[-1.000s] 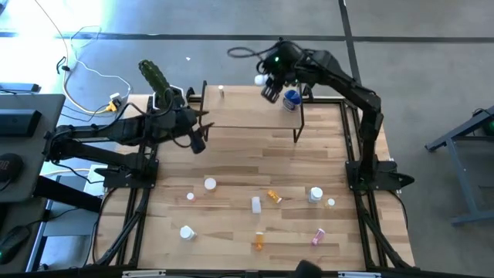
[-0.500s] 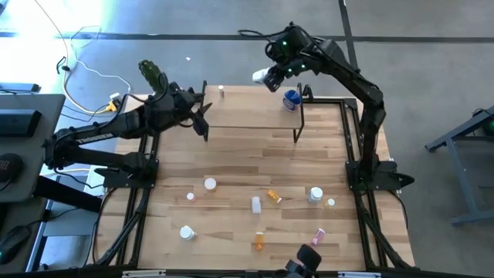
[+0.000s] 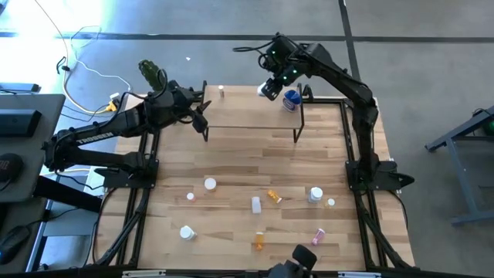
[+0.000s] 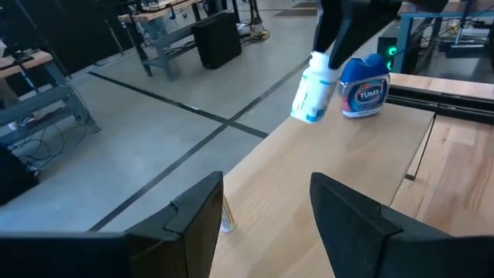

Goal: Pick and place medicine bottles onto shelf by color
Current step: Put the top blue pill bottle on the shelf

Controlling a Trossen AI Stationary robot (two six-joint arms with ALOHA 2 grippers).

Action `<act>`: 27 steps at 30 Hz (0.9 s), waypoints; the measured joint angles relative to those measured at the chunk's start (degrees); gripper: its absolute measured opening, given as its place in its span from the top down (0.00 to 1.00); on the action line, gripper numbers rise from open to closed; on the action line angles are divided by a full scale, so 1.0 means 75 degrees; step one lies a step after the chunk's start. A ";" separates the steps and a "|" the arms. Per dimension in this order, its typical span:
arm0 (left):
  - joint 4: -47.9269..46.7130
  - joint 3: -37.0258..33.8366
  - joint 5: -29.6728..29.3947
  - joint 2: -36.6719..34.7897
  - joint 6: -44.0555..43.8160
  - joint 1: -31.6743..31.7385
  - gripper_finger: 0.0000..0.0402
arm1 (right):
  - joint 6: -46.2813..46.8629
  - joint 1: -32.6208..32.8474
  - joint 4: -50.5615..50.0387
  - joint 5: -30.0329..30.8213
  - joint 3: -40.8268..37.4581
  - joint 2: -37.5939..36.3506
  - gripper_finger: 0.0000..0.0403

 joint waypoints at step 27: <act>-0.0219 0.0000 -0.0044 0.0000 0.0000 0.0000 0.54 | -0.0235 -0.0102 -0.0910 0.0798 0.0003 0.0494 0.62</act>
